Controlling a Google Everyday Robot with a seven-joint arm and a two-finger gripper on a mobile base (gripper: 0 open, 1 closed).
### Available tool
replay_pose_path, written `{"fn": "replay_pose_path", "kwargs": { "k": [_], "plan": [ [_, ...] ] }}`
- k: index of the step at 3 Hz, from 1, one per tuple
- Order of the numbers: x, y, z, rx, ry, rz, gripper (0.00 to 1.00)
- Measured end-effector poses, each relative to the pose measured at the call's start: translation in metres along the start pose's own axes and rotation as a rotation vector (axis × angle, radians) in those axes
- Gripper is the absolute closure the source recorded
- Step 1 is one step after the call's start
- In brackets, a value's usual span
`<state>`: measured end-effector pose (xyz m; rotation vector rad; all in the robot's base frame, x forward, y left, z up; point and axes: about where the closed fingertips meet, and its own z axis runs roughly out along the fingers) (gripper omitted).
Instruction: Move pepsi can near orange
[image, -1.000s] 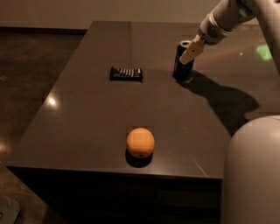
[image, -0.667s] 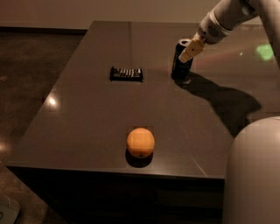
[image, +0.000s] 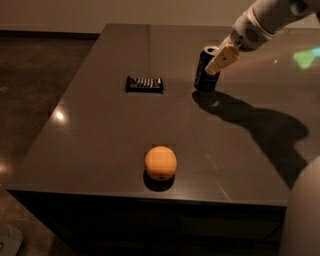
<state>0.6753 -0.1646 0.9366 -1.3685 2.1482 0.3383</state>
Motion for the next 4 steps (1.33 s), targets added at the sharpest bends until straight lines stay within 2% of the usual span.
{"fn": "replay_pose_path", "kwargs": {
  "k": [2,4],
  "plan": [
    [0.006,0.078,-0.019,-0.134,0.008,-0.171,1.0],
    [0.02,0.126,-0.028,-0.226,0.0,-0.302,1.0]
  ]
}}
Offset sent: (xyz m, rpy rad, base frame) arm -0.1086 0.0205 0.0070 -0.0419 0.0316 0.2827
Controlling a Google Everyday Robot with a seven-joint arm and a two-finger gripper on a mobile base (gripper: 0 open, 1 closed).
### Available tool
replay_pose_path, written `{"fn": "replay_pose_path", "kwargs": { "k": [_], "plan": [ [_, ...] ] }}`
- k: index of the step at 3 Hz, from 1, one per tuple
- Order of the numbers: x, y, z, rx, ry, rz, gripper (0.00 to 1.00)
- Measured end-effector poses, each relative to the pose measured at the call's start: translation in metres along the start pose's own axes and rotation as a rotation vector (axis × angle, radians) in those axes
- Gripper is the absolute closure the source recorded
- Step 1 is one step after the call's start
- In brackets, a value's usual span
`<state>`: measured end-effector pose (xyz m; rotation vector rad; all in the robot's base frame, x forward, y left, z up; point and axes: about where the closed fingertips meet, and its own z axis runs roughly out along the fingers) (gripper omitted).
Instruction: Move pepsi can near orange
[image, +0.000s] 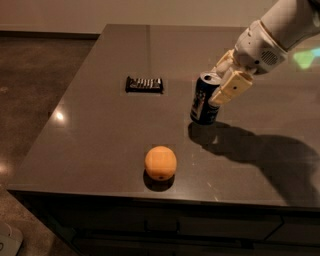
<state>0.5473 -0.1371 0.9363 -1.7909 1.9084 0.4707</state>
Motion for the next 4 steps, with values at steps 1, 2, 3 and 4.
{"fn": "replay_pose_path", "kwargs": {
  "k": [1,2,3,4],
  "plan": [
    [-0.004,0.022,0.008,-0.049,-0.021,-0.048,1.0],
    [-0.012,0.04,0.02,-0.097,-0.041,-0.085,1.0],
    [-0.018,0.054,0.031,-0.134,-0.051,-0.117,1.0],
    [-0.022,0.061,0.038,-0.147,-0.036,-0.145,0.87]
  ]
}}
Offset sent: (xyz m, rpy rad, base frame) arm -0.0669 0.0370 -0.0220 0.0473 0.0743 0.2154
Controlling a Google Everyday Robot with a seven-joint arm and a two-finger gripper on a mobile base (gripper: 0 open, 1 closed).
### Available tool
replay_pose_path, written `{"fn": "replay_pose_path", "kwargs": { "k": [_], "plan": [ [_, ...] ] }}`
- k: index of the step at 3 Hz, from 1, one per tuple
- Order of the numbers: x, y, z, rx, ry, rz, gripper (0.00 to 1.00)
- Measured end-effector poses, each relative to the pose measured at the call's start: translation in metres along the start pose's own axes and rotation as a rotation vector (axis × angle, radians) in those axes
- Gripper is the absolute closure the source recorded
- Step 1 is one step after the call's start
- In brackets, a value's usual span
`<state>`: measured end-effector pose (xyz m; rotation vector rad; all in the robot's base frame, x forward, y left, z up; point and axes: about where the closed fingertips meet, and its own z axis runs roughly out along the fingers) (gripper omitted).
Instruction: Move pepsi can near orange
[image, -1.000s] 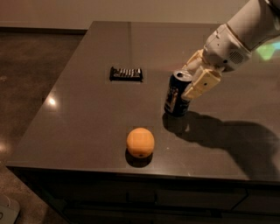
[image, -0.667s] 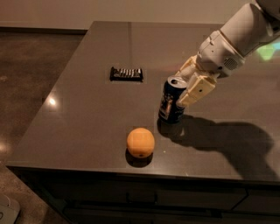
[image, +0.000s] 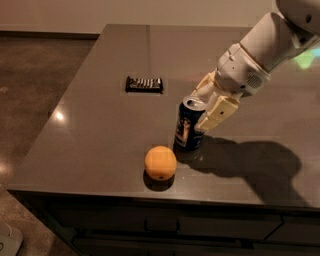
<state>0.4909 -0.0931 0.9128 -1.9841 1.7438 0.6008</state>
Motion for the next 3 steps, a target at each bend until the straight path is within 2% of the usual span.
{"fn": "replay_pose_path", "kwargs": {
  "k": [2,3],
  "plan": [
    [0.0043,0.0059,0.0085,-0.027,0.031,-0.023,0.4],
    [0.0029,0.0034,0.0098,-0.019,0.028,-0.025,0.17]
  ]
}}
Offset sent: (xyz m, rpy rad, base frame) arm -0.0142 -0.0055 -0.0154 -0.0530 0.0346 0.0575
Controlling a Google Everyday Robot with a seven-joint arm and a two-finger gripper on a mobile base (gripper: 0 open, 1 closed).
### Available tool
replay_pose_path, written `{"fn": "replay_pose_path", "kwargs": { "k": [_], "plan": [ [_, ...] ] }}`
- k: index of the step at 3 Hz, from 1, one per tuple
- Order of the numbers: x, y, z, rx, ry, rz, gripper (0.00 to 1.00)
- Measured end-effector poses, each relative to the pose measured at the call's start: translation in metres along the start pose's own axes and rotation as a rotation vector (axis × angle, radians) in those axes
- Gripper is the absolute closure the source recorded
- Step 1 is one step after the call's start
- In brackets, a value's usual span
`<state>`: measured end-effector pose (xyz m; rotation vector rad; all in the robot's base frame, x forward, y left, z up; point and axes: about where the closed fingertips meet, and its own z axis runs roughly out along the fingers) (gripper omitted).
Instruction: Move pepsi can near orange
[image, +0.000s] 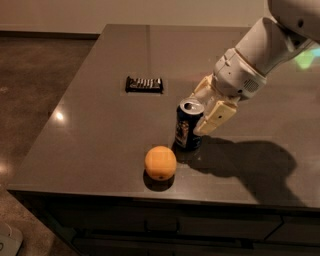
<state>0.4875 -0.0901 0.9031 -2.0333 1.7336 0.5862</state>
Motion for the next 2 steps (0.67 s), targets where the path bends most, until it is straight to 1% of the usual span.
{"fn": "replay_pose_path", "kwargs": {
  "k": [1,2],
  "plan": [
    [-0.0016,-0.0027,0.0013,0.008,-0.003,-0.002,0.0],
    [-0.0016,-0.0027,0.0013,0.008,-0.003,-0.002,0.0]
  ]
}}
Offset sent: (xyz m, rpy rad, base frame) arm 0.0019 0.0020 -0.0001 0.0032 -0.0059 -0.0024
